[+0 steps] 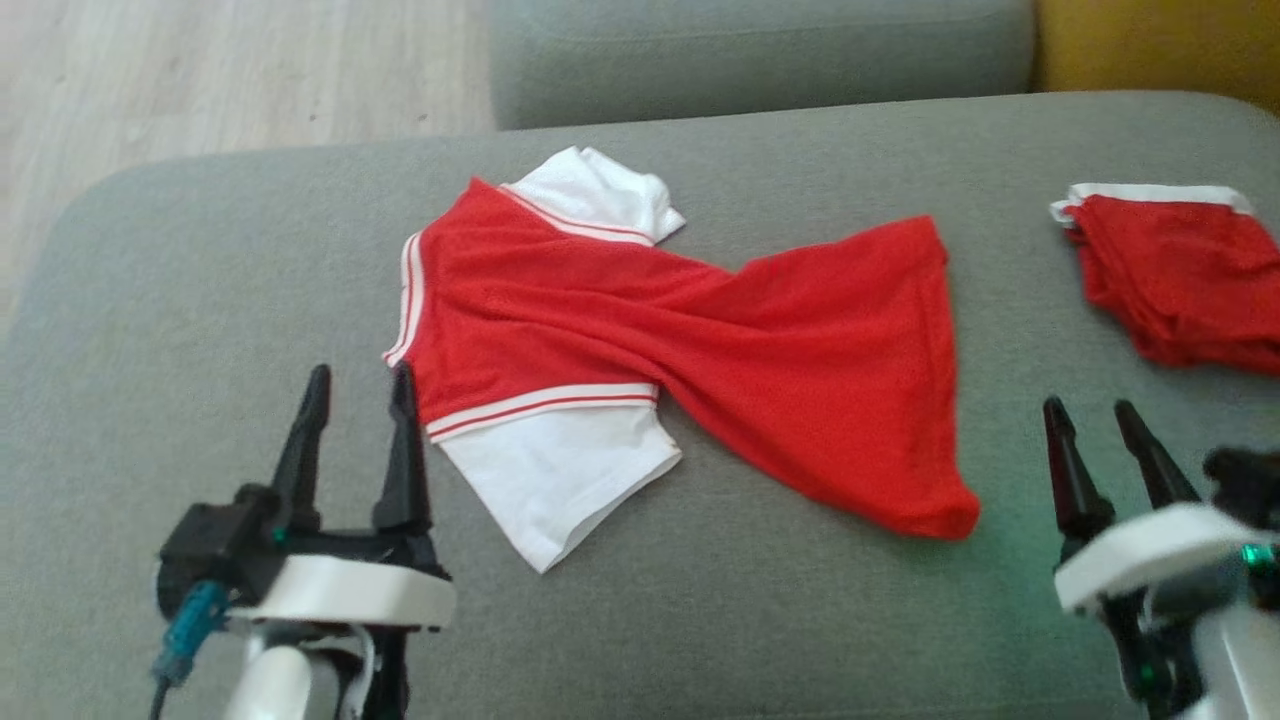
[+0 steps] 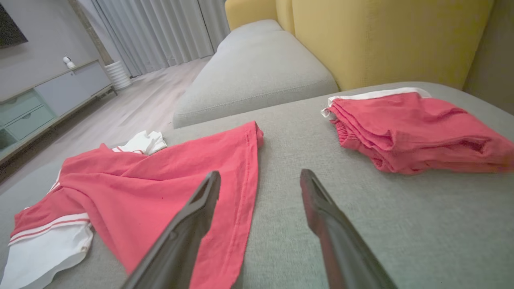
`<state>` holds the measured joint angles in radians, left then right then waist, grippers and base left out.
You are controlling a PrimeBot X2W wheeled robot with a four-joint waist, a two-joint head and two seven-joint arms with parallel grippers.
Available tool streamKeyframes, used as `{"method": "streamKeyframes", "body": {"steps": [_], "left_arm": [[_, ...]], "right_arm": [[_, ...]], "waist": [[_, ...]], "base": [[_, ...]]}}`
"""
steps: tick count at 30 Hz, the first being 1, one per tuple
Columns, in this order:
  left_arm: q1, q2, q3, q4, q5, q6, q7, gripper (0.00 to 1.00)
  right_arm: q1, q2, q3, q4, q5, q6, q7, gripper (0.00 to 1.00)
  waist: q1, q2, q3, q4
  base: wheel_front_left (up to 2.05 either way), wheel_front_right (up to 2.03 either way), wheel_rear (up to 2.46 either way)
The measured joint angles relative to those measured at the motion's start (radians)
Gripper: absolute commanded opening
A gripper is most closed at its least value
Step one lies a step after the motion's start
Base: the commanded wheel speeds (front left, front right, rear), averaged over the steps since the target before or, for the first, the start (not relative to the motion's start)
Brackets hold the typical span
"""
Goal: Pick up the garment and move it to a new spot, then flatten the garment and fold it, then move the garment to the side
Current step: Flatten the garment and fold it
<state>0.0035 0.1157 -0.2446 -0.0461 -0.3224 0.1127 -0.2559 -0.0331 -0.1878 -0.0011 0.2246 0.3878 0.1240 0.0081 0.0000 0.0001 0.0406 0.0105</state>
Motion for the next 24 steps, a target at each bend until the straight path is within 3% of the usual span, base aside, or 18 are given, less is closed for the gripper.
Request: {"method": "streamKeyframes", "body": {"steps": [8, 15, 21, 23, 24], "left_arm": [[-0.017, -0.051, -0.001, 0.049, 0.024, -0.045, 0.0, 1.0], [-0.069, -0.062, -0.002, 0.059, 0.032, -0.06, 0.0, 1.0], [-0.071, -0.063, -0.003, 0.067, 0.032, -0.058, 0.0, 1.0], [-0.071, -0.063, -0.005, 0.066, 0.03, -0.055, 0.0, 1.0], [-0.071, -0.064, -0.008, 0.066, 0.029, -0.051, 0.0, 1.0]], "right_arm": [[-0.283, -0.04, 0.045, 0.31, 0.099, 0.0, 0.187, 1.0], [-0.487, -0.059, 0.067, 0.597, 0.125, 0.0, 0.38, 1.0], [-0.583, -0.08, 0.097, 0.707, 0.177, 0.0, 0.477, 0.98], [-0.595, -0.082, 0.113, 0.714, 0.194, 0.0, 0.48, 0.19], [-0.595, -0.085, 0.12, 0.713, 0.199, 0.0, 0.472, 0.0]], "waist": [[0.0, 0.0, 0.05, 0.072], [0.0, 0.0, 0.095, 0.134], [0.0, 0.0, 0.118, 0.171], [0.0, 0.0, 0.123, 0.176], [0.0, 0.0, 0.126, 0.179]], "base": [[0.0, 0.0, 0.0], [0.0, 0.0, 0.0], [0.0, 0.0, 0.0], [0.0, 0.0, 0.0], [0.0, 0.0, 0.0]]}}
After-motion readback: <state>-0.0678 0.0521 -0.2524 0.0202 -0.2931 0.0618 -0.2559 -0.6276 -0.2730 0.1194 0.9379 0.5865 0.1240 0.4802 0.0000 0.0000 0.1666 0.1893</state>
